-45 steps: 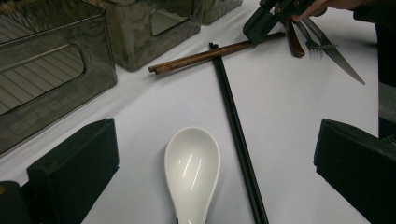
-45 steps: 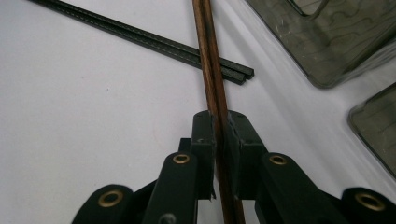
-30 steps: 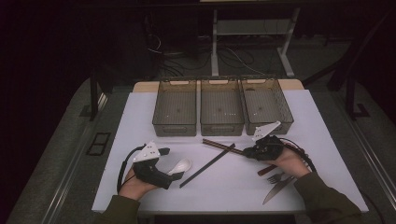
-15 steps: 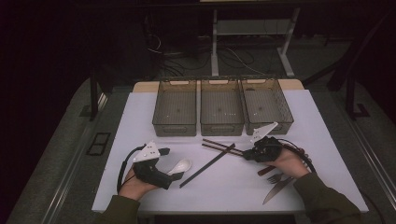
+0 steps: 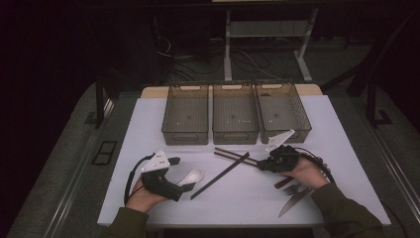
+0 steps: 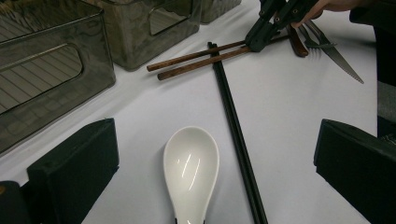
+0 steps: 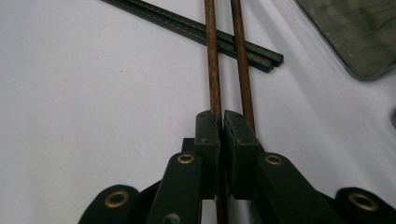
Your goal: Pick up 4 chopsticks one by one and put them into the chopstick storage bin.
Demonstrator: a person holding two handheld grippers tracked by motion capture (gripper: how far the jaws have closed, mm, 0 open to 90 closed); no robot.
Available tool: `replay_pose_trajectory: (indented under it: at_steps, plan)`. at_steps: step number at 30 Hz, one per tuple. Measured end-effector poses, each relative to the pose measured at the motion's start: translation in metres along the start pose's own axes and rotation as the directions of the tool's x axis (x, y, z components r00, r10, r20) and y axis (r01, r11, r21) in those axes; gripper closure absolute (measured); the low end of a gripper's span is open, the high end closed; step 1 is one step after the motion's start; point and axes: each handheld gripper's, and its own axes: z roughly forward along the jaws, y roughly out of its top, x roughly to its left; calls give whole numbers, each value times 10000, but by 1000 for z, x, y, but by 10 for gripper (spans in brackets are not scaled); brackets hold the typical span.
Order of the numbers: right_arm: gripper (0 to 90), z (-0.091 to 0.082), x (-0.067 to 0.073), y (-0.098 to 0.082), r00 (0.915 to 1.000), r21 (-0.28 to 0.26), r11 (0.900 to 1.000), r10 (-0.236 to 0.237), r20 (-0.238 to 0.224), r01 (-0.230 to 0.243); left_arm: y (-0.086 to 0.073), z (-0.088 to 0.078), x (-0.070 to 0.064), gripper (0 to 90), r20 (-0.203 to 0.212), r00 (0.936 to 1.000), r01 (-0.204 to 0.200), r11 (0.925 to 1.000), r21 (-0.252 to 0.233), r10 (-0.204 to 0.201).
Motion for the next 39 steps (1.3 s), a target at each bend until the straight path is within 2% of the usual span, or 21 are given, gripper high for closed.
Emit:
replay_pose_trajectory:
  at_steps: [7,9,11,13,17,19,21,23,25,39]
  plan:
    - [842,0,-1,0,9996,-68,9996,-264,-139,263,0,1,0,0,-8,10000,-8,10000,-19,8]
    - [843,-4,-2,0,9994,-259,9992,-303,-149,299,0,0,0,0,-14,10000,-9,10000,-13,9]
    - [842,-6,-1,1,9997,-429,9991,37,-250,-48,0,0,0,0,-11,10000,-21,10000,19,21]
    - [843,-8,-3,0,9996,-433,9989,-163,-225,154,0,1,0,0,-6,10000,-7,10000,-16,7]
    - [844,-9,-4,0,9995,-448,9990,-93,-296,80,0,1,0,0,-12,10000,-7,10000,-20,7]
    - [844,-10,-2,0,9990,-494,9987,114,-441,-135,0,0,0,0,-16,10000,-15,10000,-17,15]
    - [844,-11,-3,0,9991,-459,9989,6,-423,-25,0,0,0,0,-15,10000,-15,10000,6,15]
    - [845,-13,-3,0,9983,-523,9986,94,-581,-124,0,0,0,0,-22,10000,-16,10000,15,16]
    - [844,-16,-3,0,9959,-741,9957,496,-763,-553,0,0,0,0,-16,10000,-11,10000,2,11]
    - [844,-34,-5,-1,9935,-1522,9841,796,-811,-913,-1,1,0,0,-13,10000,36,10000,-11,-36]
